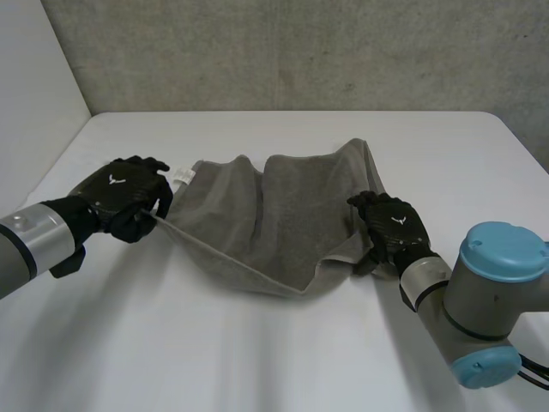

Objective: Fold the towel.

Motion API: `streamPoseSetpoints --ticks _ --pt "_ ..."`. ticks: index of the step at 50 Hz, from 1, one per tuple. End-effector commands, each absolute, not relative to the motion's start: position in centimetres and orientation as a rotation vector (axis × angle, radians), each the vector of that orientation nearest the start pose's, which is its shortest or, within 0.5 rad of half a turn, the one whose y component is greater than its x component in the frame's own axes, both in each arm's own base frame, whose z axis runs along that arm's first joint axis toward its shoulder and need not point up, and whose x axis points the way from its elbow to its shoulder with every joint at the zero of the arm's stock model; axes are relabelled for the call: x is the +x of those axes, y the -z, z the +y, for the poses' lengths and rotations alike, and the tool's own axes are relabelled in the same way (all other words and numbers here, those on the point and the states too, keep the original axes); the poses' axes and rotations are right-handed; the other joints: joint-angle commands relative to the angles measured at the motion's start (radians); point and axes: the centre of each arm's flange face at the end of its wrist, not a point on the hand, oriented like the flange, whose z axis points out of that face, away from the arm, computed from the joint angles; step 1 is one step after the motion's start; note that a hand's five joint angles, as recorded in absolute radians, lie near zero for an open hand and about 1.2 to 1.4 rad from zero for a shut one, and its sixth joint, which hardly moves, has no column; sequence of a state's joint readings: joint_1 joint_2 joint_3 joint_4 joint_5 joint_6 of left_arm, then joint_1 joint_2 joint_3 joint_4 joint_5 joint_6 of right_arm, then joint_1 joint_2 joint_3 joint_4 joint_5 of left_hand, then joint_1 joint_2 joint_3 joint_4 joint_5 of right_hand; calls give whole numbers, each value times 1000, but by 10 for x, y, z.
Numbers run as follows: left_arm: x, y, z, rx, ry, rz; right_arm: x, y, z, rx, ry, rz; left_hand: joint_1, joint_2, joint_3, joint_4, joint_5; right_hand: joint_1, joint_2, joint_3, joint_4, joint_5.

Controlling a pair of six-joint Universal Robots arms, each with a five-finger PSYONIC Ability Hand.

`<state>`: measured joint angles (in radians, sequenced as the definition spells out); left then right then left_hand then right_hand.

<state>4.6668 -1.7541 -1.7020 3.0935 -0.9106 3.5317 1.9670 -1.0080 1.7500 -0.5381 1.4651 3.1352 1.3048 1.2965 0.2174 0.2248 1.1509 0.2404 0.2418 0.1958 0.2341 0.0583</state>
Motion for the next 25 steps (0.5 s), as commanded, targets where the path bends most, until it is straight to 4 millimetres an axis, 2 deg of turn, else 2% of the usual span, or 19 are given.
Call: streamPoseSetpoints --ticks 1,15,25 --pt "-193 -225 -281 1137 2064 2577 262 -106 -291 -478 1784 2189 91 100 -43 -50 71 -56 -57 -21 -60 -48" --pt "-180 -239 -291 978 2164 2573 257 -105 -294 -460 1805 2187 91 100 -43 -50 71 -15 -16 -21 -60 -7" --pt "-175 -237 -293 949 2151 2584 243 -118 -298 -430 1837 2184 91 100 -43 -50 71 62 60 -21 -60 69"
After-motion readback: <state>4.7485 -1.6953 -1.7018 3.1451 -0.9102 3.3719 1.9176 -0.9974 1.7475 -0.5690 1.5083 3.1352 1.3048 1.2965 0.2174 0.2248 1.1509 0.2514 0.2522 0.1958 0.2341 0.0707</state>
